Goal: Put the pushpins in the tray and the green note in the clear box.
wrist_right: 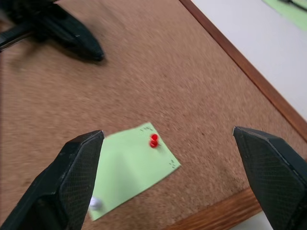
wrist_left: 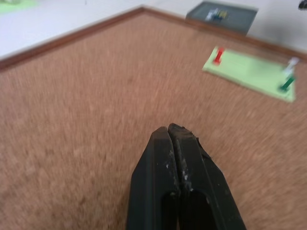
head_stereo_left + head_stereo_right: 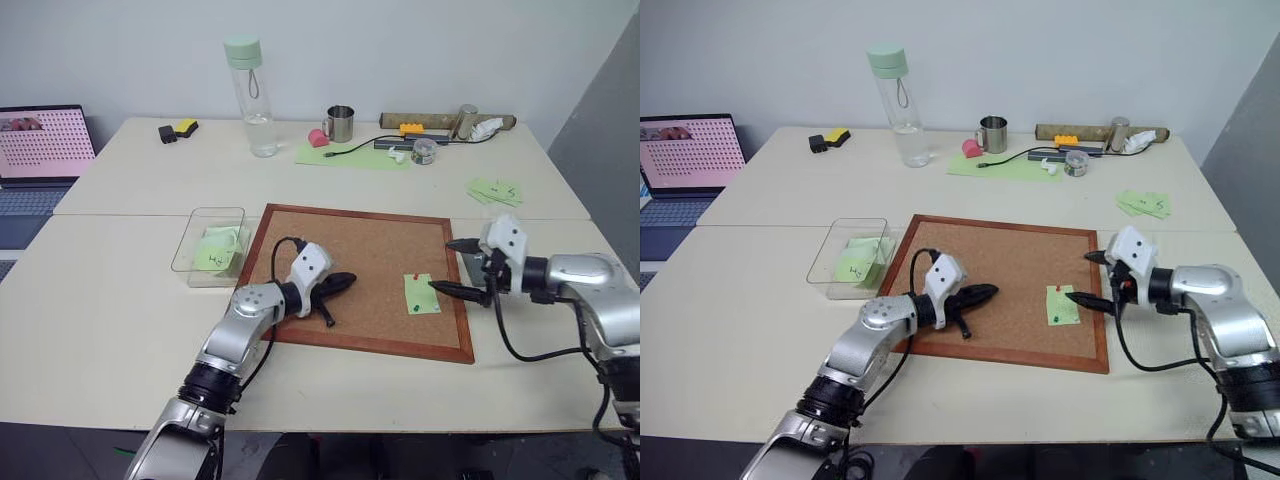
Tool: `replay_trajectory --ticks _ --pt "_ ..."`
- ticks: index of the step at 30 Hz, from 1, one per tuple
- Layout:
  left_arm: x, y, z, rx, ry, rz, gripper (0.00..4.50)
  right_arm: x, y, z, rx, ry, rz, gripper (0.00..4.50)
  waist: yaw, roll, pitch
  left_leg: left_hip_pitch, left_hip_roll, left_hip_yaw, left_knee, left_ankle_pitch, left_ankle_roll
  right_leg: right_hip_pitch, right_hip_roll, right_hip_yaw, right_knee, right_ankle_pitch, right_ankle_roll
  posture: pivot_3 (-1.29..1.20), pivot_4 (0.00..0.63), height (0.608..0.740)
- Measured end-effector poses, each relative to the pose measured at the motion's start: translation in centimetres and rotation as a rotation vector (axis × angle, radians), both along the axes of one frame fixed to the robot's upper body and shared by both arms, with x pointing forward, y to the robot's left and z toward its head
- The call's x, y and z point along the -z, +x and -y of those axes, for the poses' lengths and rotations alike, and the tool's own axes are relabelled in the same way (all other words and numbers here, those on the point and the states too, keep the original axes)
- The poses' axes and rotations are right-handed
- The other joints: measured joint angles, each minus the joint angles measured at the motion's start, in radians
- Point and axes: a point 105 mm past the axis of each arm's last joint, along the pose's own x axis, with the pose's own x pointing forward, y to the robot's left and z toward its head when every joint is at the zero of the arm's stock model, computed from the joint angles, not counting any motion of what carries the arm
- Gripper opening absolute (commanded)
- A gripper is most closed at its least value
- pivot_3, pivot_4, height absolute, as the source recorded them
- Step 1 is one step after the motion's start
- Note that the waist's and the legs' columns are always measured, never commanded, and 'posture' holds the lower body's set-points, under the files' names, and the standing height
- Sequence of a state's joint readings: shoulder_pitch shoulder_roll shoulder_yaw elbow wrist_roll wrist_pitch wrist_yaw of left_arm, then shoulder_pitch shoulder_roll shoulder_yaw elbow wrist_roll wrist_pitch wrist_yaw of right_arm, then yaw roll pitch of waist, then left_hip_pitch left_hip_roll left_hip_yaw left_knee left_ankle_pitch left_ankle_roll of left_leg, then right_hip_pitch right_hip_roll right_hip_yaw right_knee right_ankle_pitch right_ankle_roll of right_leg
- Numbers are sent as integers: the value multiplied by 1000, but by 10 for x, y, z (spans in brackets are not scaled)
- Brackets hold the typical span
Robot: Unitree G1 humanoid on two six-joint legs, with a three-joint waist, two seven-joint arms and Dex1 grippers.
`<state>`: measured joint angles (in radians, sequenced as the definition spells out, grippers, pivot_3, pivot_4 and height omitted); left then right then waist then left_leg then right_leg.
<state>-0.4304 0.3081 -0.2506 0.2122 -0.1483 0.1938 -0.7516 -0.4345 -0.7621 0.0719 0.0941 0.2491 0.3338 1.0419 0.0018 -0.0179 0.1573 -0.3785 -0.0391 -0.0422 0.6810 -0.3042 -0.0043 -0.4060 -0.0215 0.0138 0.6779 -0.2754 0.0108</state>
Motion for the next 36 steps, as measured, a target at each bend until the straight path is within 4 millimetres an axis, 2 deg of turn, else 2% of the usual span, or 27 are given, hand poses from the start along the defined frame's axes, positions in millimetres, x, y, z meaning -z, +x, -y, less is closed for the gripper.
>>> replay_trajectory --ticks 4,9,13,23,30,36 --pt "1 1 1 3 5 22 16 16 8 -5 -11 -28 -15 4500 1 1 -1 1 0 0 0 0 0 1 0 0 1 0 0 0 150 740" --pt "2 1 1 1 12 29 16 22 18 -12 -27 -29 4 4500 1 1 -1 2 0 0 0 0 0 1 0 0 1 0 0 0 150 740" --pt "3 0 2 -8 7 30 0 28 22 -13 -22 -18 3 3536 4 1 -1 2 0 0 0 0 0 1 0 0 1 0 0 0 150 740" --pt "3 -1 -1 -23 2 35 0 33 22 -17 -44 6 -7 1690 -2 1 -1 2 0 0 0 0 0 1 0 0 1 0 0 0 150 740" --pt "3 -1 -1 -26 2 34 0 34 20 -22 -70 19 -20 68 -2 1 -1 2 0 0 0 0 0 1 0 0 1 0 0 0 150 740" --pt "3 -1 -2 -32 0 33 0 33 18 -24 -83 24 -26 19 -3 1 -1 2 0 0 0 0 0 1 0 0 1 0 0 0 150 740"
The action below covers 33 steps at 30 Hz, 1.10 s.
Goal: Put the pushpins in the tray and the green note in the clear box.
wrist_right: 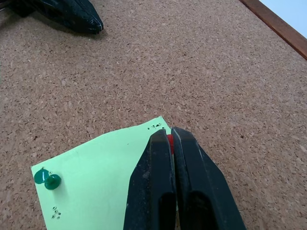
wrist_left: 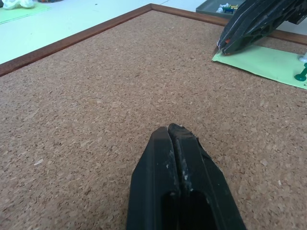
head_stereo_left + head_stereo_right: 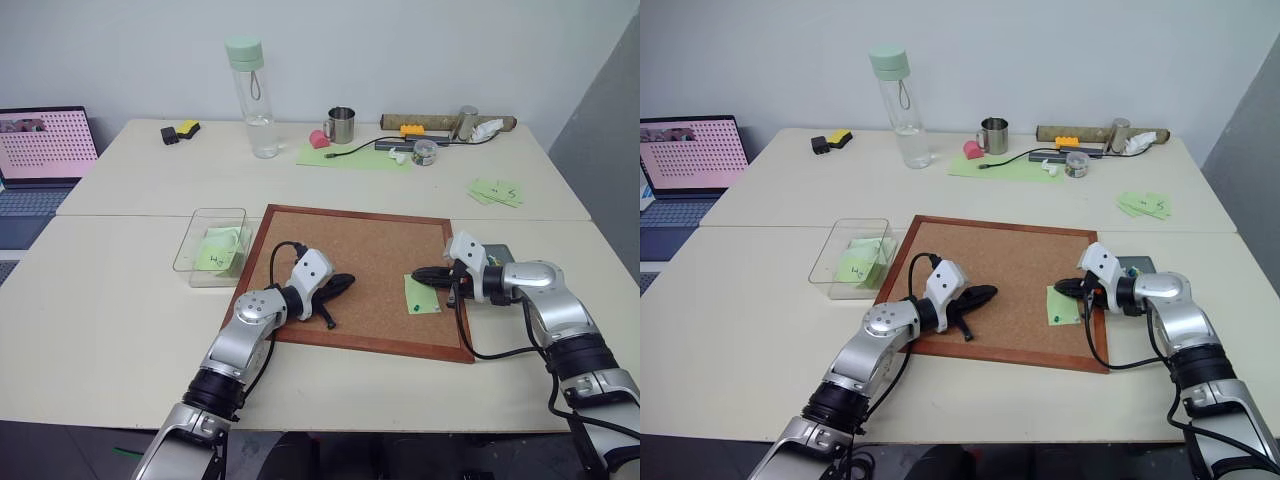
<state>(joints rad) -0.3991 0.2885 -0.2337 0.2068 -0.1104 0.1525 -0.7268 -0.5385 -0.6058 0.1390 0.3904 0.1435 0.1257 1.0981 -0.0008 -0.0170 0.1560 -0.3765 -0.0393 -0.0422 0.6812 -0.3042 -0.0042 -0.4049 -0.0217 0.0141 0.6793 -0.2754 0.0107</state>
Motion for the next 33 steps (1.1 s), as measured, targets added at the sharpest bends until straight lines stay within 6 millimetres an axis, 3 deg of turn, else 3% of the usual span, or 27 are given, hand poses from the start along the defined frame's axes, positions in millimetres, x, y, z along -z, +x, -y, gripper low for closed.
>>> replay_trajectory --ticks 9,14,17,21,27,33 --pt "0 1 -1 -20 -2 -6 0 -36 -3 -7 -16 118 43 19 0 0 0 0 0 0 0 0 0 0 0 0 0 0 0 0 150 740" --pt "1 1 0 -20 -3 -6 0 -48 -5 -1 0 131 40 19 1 0 0 0 0 0 0 0 0 0 0 0 0 0 0 0 150 740" --pt "1 0 1 -18 -4 -6 0 -55 -3 15 52 108 50 19 1 0 0 0 0 0 0 0 0 0 0 0 0 0 0 0 150 740" --pt "1 0 2 -15 0 -6 0 -55 4 58 210 7 57 19 2 0 -1 0 0 0 0 0 0 0 0 0 0 0 0 0 150 740" --pt "2 0 2 -14 11 -3 0 -32 4 109 393 -133 -2 19 2 1 -1 0 0 1 0 0 0 1 0 1 0 0 0 0 150 740" --pt "1 1 2 -13 15 -1 0 -15 0 120 427 -196 -25 1198 3 2 -1 0 0 1 0 0 0 1 0 1 0 0 0 0 150 740"
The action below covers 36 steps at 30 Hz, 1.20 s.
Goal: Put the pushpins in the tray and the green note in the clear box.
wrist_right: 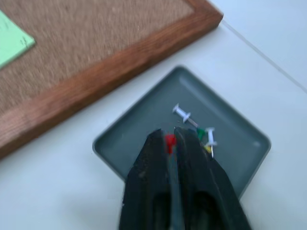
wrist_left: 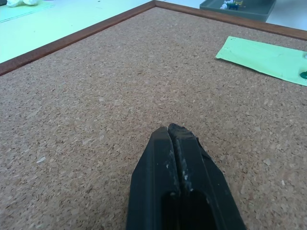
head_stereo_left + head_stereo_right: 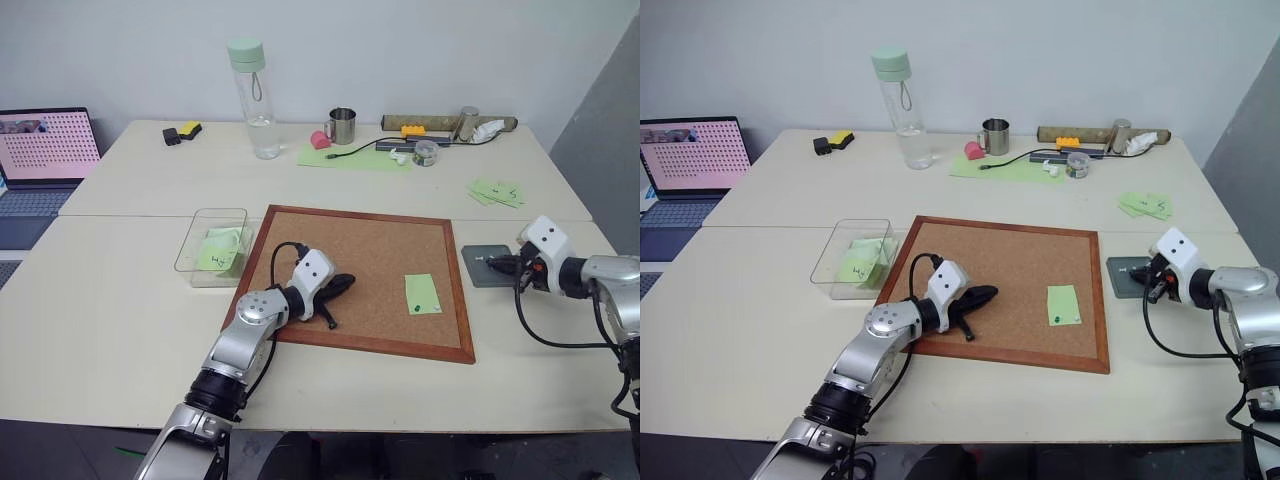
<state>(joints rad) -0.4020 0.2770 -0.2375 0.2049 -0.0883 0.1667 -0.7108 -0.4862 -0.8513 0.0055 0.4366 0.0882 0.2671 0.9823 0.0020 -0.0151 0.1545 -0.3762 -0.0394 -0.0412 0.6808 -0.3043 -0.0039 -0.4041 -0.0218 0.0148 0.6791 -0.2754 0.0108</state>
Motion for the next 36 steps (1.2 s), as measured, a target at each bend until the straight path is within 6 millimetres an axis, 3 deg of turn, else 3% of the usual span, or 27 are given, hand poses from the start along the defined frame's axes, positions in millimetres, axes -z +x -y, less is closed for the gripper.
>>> replay_trajectory --ticks 10,15,23,30,31,36 --pt "0 0 0 -1 2 1 0 -7 0 -5 -28 -15 22 3065 0 0 0 0 0 0 0 0 0 0 0 0 0 0 0 0 150 740" --pt "0 0 0 2 3 1 0 -18 -18 -36 -203 29 25 3065 1 1 0 0 0 -1 0 0 0 0 0 0 0 0 0 0 150 740" --pt "0 1 0 2 5 0 0 -9 -51 -81 -412 104 -31 3065 2 0 -1 0 0 -1 0 0 0 1 0 -1 0 0 0 0 150 740" --pt "0 1 0 3 9 1 0 14 -55 -91 -426 123 -70 3065 2 0 -1 1 0 -1 0 0 0 1 0 -1 0 0 0 0 150 740" --pt "0 0 0 4 9 1 0 17 -54 -91 -419 126 -71 2888 2 0 -1 1 0 -1 0 0 0 1 0 -1 0 0 0 0 150 740" --pt "0 0 -1 4 11 1 0 21 -53 -91 -409 141 -73 2888 2 0 -1 1 0 -1 0 0 0 1 0 -1 0 0 0 0 150 740"
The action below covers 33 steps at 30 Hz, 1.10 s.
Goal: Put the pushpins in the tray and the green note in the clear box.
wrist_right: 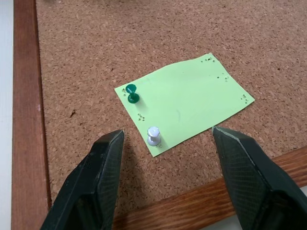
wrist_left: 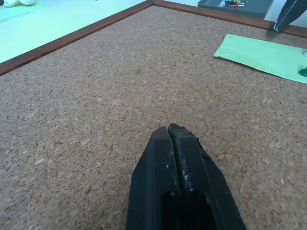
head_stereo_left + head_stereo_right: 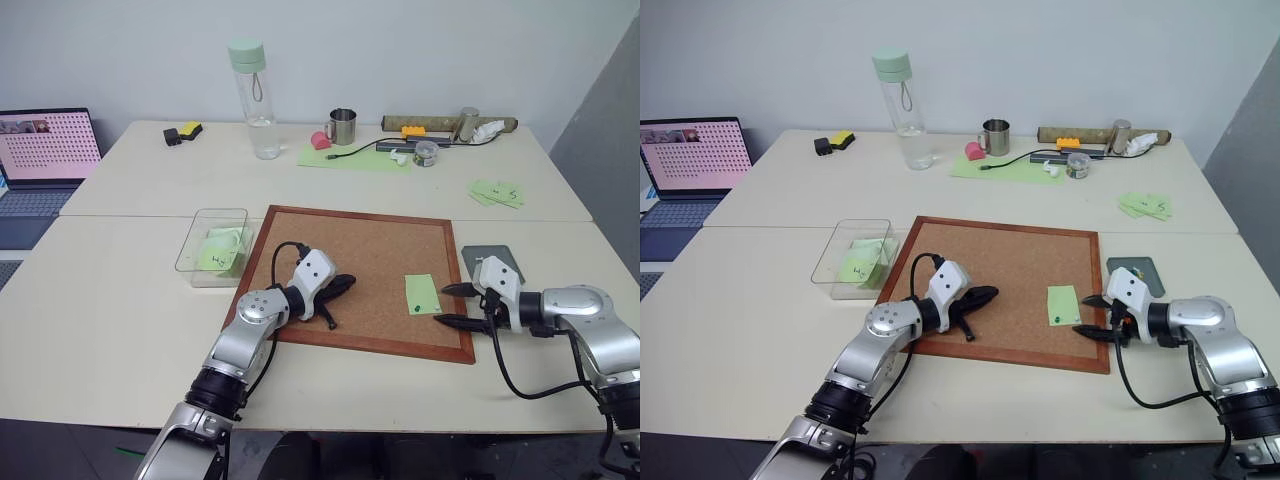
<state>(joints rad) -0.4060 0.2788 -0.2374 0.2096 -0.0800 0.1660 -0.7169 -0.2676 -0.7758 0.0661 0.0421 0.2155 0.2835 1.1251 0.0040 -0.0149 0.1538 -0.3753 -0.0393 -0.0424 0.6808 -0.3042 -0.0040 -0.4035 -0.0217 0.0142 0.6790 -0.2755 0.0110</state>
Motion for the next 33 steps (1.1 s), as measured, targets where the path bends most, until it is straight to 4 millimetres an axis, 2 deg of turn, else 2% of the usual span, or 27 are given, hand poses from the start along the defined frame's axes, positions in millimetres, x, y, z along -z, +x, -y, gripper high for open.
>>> replay_trajectory --ticks 17,22,32,33 --pt "0 0 -1 -2 5 3 0 1 1 -8 -7 71 16 2888 0 0 0 0 0 0 0 0 0 0 0 0 0 0 0 0 150 740" --pt "0 0 -1 -3 6 3 0 -1 6 2 47 90 88 2888 0 0 0 0 0 0 0 0 0 0 0 0 0 0 0 0 150 740" --pt "1 -1 -3 -5 12 4 0 15 -5 0 120 160 106 2888 -1 0 -1 1 0 0 0 0 0 0 0 0 0 0 0 0 150 740" --pt "1 -1 -3 -5 13 5 0 15 -4 -1 127 167 108 2693 -1 0 -1 1 0 0 0 0 0 0 0 0 0 0 0 0 150 740"
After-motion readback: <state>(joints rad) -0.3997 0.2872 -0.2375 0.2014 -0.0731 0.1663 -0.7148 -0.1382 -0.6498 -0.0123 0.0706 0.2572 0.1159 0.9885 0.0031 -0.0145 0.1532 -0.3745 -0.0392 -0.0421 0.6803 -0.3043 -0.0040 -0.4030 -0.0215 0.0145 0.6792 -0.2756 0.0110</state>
